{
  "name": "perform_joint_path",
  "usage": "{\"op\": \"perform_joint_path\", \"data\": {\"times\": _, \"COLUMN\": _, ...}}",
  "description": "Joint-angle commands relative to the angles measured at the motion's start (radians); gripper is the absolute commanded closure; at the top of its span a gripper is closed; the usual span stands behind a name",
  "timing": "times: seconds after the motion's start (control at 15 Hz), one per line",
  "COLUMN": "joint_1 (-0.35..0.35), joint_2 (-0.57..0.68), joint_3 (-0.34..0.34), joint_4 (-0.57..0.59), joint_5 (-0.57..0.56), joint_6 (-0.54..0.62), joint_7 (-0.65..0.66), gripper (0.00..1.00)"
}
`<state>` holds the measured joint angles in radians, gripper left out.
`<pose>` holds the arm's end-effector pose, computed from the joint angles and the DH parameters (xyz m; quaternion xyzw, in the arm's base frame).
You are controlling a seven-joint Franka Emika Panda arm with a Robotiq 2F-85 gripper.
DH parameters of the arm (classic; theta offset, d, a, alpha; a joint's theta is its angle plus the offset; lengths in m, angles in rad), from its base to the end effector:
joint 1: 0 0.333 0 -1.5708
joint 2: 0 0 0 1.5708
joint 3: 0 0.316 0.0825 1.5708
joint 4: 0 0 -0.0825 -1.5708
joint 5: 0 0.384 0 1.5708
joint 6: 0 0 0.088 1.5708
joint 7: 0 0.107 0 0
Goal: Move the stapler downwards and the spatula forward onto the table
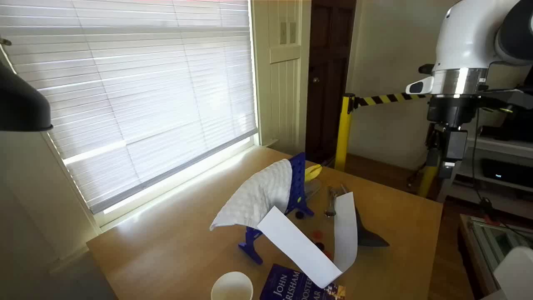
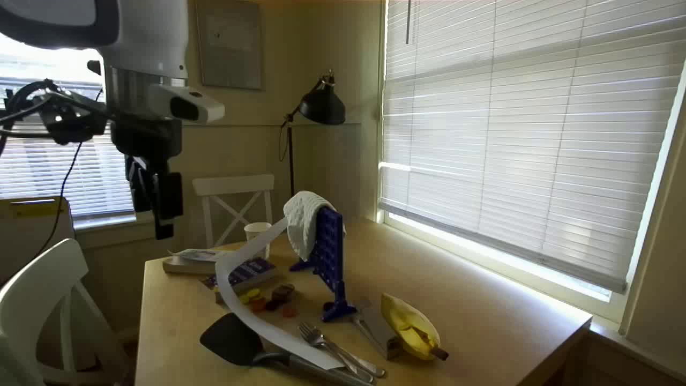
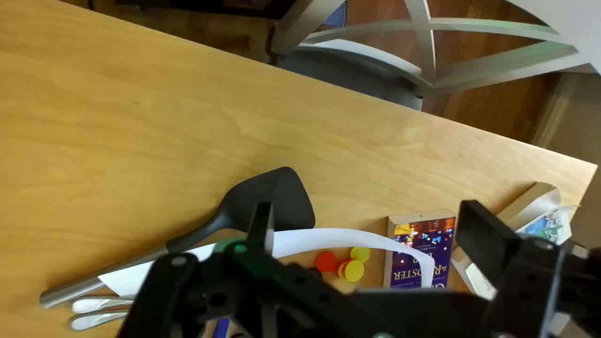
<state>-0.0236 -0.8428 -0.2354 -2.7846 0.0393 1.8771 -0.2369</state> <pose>0.2819 -0.0653 0.4252 -0.9933 -0.0241 0.0169 0.1117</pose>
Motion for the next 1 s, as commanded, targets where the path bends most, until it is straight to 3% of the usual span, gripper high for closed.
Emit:
{"op": "perform_joint_path", "data": {"times": 0.0, "joint_1": -0.016, "joint_2": 0.005, "joint_3": 0.015, "joint_4": -0.006, "joint_5": 0.011, "joint_6": -0.003, "joint_7": -0.011, "gripper": 0.0}}
{"op": "perform_joint_path", "data": {"times": 0.6, "joint_1": -0.016, "joint_2": 0.014, "joint_3": 0.016, "joint_4": -0.015, "joint_5": 0.011, "joint_6": -0.003, "joint_7": -0.011, "gripper": 0.0}}
{"op": "perform_joint_path", "data": {"times": 0.93, "joint_1": 0.116, "joint_2": 0.3, "joint_3": -0.07, "joint_4": 0.173, "joint_5": 0.005, "joint_6": 0.059, "joint_7": -0.21, "gripper": 0.0}}
